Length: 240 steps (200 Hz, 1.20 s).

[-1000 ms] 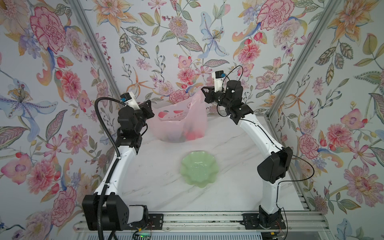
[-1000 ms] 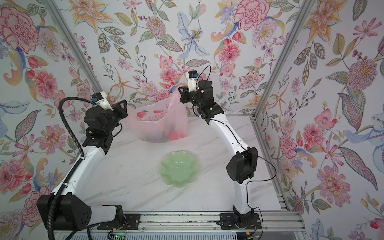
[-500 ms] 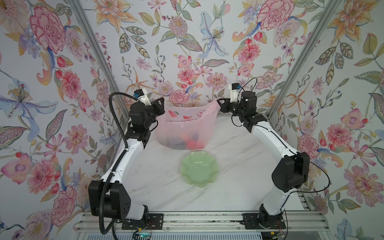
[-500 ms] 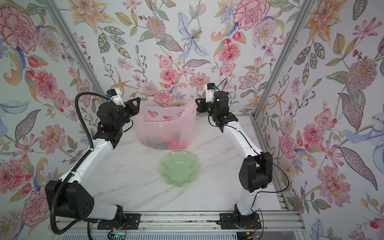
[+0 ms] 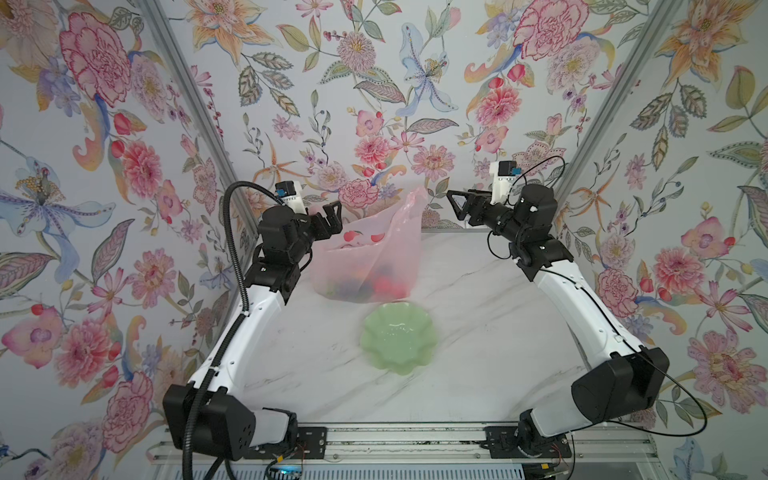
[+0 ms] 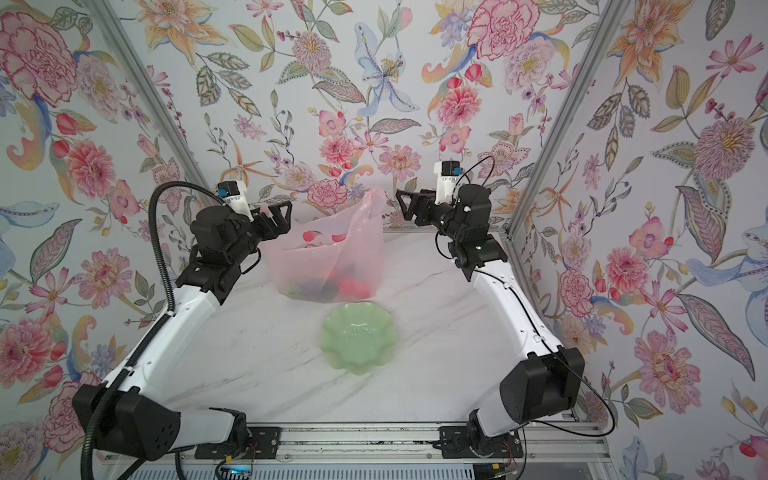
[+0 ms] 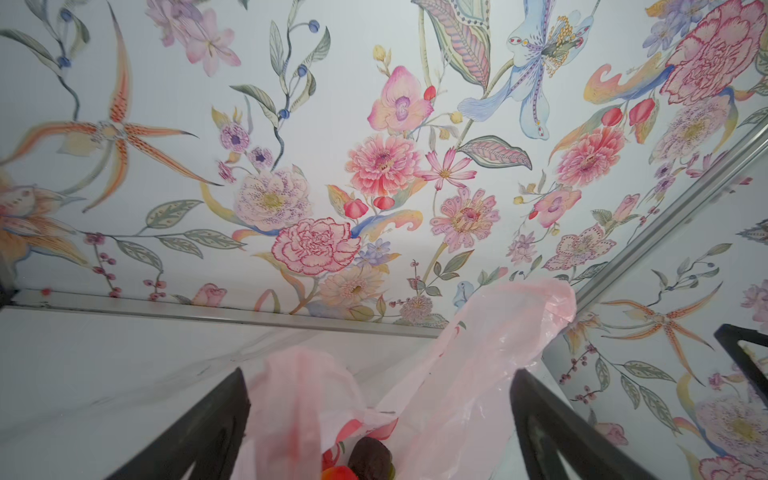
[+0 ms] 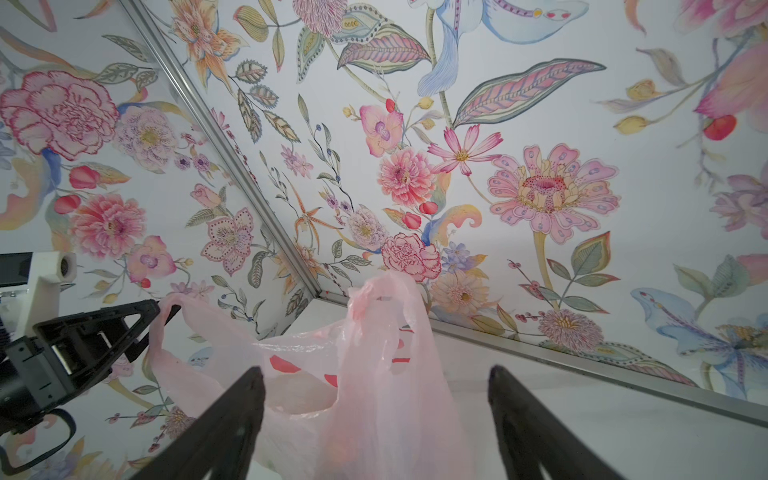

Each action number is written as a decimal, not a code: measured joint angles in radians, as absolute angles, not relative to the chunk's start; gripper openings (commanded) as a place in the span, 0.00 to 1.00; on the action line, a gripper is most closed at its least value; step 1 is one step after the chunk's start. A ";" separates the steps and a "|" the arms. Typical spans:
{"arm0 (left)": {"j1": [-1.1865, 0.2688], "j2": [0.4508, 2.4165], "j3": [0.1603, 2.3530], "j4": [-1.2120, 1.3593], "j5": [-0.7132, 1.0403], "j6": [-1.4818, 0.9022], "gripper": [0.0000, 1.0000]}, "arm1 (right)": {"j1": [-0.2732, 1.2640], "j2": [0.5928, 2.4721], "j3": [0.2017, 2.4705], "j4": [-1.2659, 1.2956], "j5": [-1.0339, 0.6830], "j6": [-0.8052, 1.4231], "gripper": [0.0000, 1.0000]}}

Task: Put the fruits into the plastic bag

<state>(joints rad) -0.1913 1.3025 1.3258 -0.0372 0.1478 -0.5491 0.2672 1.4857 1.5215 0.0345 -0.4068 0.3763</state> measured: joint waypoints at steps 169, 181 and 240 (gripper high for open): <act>-0.191 0.752 0.373 0.255 -0.379 -0.337 0.99 | -0.009 1.013 0.452 0.302 -0.209 0.078 0.99; -0.191 0.755 0.323 0.313 -0.422 -0.327 0.99 | -0.011 1.054 0.412 0.383 -0.190 0.062 0.99; -0.190 0.896 0.187 0.679 -0.504 -0.234 0.99 | -0.022 1.308 0.284 0.761 -0.145 0.017 1.00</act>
<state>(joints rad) -0.1902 0.8955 0.1867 0.6788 -0.5037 -0.2340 -0.0216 1.3083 0.2840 0.7612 -0.1452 0.0174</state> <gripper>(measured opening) 0.993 0.991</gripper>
